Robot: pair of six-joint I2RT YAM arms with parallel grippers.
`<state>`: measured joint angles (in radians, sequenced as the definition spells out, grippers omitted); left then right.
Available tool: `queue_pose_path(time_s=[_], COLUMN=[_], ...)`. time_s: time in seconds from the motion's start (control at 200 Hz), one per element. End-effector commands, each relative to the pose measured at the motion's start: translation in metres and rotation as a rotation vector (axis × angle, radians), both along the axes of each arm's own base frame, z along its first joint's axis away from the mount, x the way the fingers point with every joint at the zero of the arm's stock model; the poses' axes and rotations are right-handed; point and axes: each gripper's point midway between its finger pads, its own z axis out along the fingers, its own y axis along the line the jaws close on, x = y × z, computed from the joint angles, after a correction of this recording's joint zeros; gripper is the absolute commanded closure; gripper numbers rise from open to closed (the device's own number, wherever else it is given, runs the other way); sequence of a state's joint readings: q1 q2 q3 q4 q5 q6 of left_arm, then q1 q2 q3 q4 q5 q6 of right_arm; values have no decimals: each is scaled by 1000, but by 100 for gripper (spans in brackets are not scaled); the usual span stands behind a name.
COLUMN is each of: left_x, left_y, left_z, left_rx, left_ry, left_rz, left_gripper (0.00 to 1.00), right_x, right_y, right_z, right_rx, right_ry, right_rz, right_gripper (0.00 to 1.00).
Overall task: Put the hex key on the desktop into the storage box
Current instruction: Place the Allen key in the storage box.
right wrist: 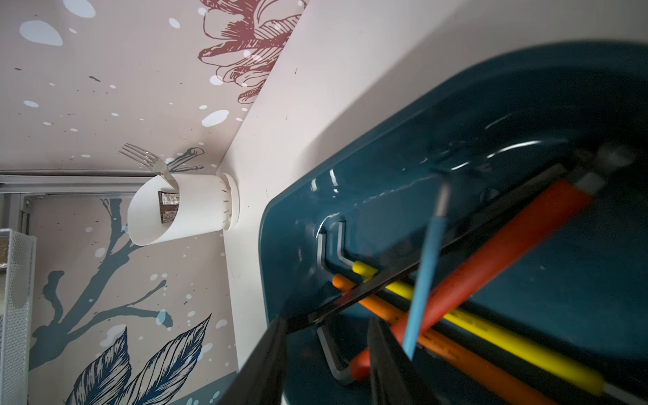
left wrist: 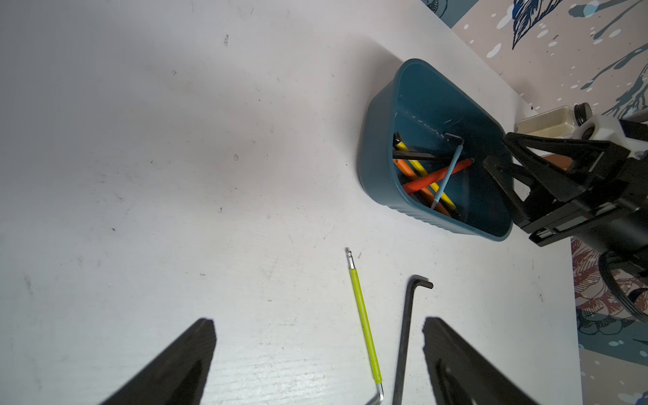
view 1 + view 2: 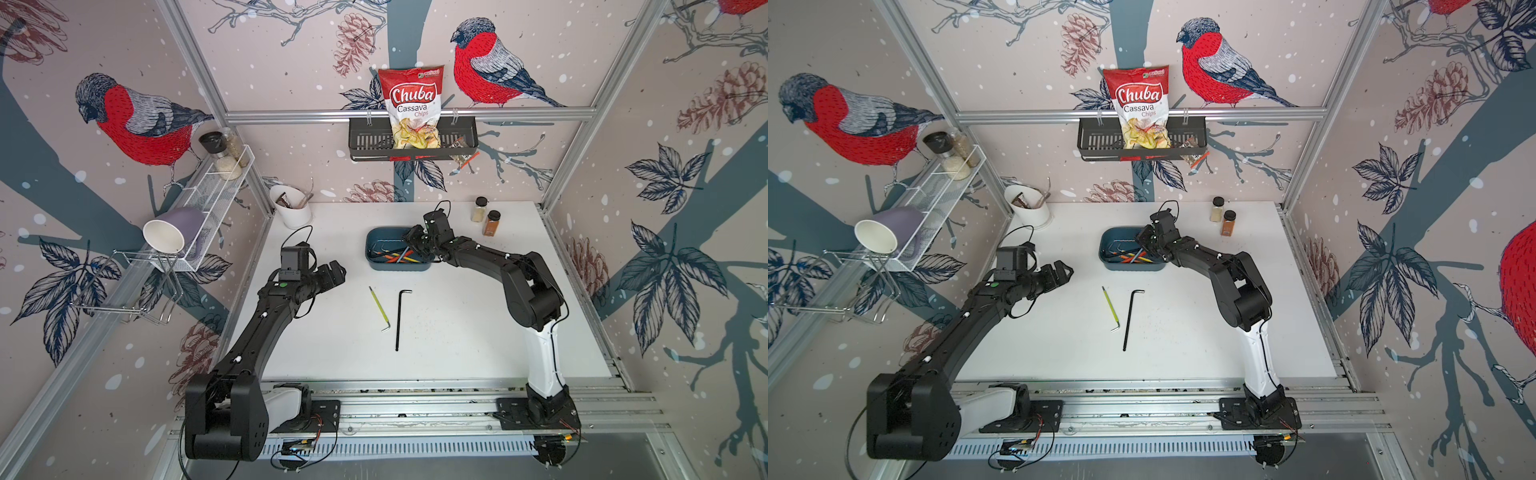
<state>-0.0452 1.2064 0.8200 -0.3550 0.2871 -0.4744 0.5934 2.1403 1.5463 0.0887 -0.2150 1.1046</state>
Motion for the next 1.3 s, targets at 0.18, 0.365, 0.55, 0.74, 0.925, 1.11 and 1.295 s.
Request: queue_pose_path(time_s=[0.18,0.365,0.55,0.74,0.925,1.11,1.295], left_x=[1,0,0,1,0,0,-2], left_y=[0,-3,-7,-11,-11,-12,-13], left_z=[2,0,-2,-6,-7,-10,-14], left_rx=[-5,-19,-41,-58,-59,-60,-60], left_ry=[-13,-4,3,17,22,30,46], left_rz=[5,-3,-15,-29,-29,-32,-36], left_gripper=[4,4,4,4,4,4,4], right_x=[-17,-66,-128,-183,-217,-228,-228], right_y=[-12,-14,-27,-39,-29,-18,-11], right_z=[43,52,21,-9,-28,-44,-57], right_rx=[-118,-303,-487,-582,-589,-614,-648], right_ry=[-100,-131,-70,26,101,135,163], right_rz=[7,25,74,167,266,304,336], right_gripper=[49,47,47,48,47,49,49])
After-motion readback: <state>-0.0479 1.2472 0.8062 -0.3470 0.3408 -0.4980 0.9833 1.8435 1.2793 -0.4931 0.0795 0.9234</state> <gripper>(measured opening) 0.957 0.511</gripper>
